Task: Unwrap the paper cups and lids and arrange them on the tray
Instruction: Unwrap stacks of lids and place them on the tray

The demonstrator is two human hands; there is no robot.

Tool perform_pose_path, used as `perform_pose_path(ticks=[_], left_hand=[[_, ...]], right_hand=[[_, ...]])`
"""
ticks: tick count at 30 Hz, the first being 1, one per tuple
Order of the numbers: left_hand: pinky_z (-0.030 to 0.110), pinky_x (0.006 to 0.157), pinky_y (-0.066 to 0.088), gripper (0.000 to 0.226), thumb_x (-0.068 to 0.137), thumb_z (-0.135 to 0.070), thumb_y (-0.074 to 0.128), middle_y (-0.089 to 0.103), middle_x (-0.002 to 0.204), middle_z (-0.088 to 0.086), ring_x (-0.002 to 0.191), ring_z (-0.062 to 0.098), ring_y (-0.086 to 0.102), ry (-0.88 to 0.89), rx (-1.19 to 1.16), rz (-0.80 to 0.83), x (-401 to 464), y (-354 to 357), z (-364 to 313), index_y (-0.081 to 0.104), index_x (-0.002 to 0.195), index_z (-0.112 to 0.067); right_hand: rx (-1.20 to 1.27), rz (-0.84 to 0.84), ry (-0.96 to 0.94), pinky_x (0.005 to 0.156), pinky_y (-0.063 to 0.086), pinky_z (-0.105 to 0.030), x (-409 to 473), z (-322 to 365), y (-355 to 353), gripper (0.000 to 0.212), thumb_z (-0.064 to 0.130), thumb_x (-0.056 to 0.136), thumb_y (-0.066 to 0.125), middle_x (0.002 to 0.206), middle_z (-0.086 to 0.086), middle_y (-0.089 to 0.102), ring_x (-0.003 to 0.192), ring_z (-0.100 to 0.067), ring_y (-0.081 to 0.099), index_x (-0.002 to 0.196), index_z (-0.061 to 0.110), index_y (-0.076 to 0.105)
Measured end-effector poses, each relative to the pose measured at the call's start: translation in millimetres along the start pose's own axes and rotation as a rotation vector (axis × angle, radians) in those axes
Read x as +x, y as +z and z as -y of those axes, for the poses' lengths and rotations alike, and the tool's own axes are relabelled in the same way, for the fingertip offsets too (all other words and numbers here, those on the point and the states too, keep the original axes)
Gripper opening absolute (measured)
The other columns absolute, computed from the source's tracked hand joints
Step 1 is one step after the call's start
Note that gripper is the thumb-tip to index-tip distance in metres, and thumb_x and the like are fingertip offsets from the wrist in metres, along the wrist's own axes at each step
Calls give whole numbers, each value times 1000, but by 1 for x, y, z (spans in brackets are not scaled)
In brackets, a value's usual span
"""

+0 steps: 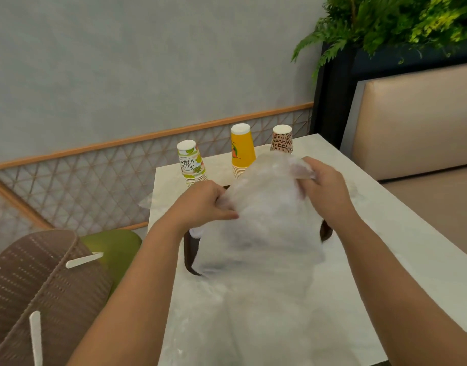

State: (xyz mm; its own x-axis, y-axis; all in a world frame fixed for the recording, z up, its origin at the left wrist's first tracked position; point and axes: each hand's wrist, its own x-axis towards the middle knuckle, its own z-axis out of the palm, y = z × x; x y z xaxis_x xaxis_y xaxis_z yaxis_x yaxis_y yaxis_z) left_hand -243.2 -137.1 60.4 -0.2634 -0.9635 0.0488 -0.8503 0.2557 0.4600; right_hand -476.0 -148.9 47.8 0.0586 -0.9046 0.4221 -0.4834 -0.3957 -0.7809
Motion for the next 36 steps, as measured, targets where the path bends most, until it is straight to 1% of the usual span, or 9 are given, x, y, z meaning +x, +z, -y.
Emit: perform_pose_path(ticks=[4,8,12,16,21,24,31,34,36], left_hand=[[28,64,33,15,82,-21,72,52,71,-1,66,13,44,-45,-224,-166,-6,4,19,67,76,-8],[28,80,37,9,86,-24,67,55,98,-1,95,19,53,-188,-441,-504,-6,18,31,65,86,-16],[28,98,33,49,76,-52,68,37,132,-6,122,13,39,-371,-776,-745,-13,40,18,51,118,-32],[38,103,36,116,51,-72,72,31,150,-4,125,14,40,-581,-1324,-422,-22,66,14,18,146,-34],[46,96,45,65,73,-49,60,61,127,10,116,28,58,-555,-1745,189,-32,85,6,55,129,-16],[45,90,50,60,74,-36,72,64,123,11,111,29,61,-535,-1707,197,-23,90,7,58,128,-13],[47,94,50,37,93,-30,57,67,113,9,104,28,64,-556,-1197,-335,-14,103,1,58,123,-10],[47,97,49,40,94,-38,54,66,114,6,105,27,62,-554,-1019,-358,-19,117,-5,56,125,-13],[43,96,48,35,95,-40,50,65,109,3,101,23,62,-570,-993,-334,-22,133,-14,57,118,-15]], right_hand=[[63,-40,145,54,35,-15,-4,-11,-11,21,15,93,52,56,0,56,52,-1,47,78,5,62],[32,-118,146,57,35,-12,-14,-13,-7,24,22,97,49,78,-9,63,70,-14,53,93,5,65],[99,-232,186,60,37,-7,-19,-5,2,26,20,99,45,98,-16,65,80,-18,55,106,1,61],[306,-279,259,70,45,-21,-24,3,10,24,22,99,43,99,-11,65,81,-12,55,107,8,61],[377,-351,331,73,50,-27,-33,0,9,25,29,100,44,97,-4,67,82,-9,61,106,14,62],[328,-339,385,70,47,-26,-40,-7,4,25,33,99,42,89,5,66,82,-11,60,103,19,63],[95,-245,510,53,38,-23,-62,-48,-26,34,29,99,45,67,-2,56,61,-16,49,75,9,59],[21,-189,528,42,33,-11,-72,-73,-49,31,25,99,45,64,-1,54,56,-12,47,76,11,62],[-7,-178,560,48,35,-16,-76,-93,-62,31,25,98,46,65,-2,54,58,-12,46,77,9,63]])
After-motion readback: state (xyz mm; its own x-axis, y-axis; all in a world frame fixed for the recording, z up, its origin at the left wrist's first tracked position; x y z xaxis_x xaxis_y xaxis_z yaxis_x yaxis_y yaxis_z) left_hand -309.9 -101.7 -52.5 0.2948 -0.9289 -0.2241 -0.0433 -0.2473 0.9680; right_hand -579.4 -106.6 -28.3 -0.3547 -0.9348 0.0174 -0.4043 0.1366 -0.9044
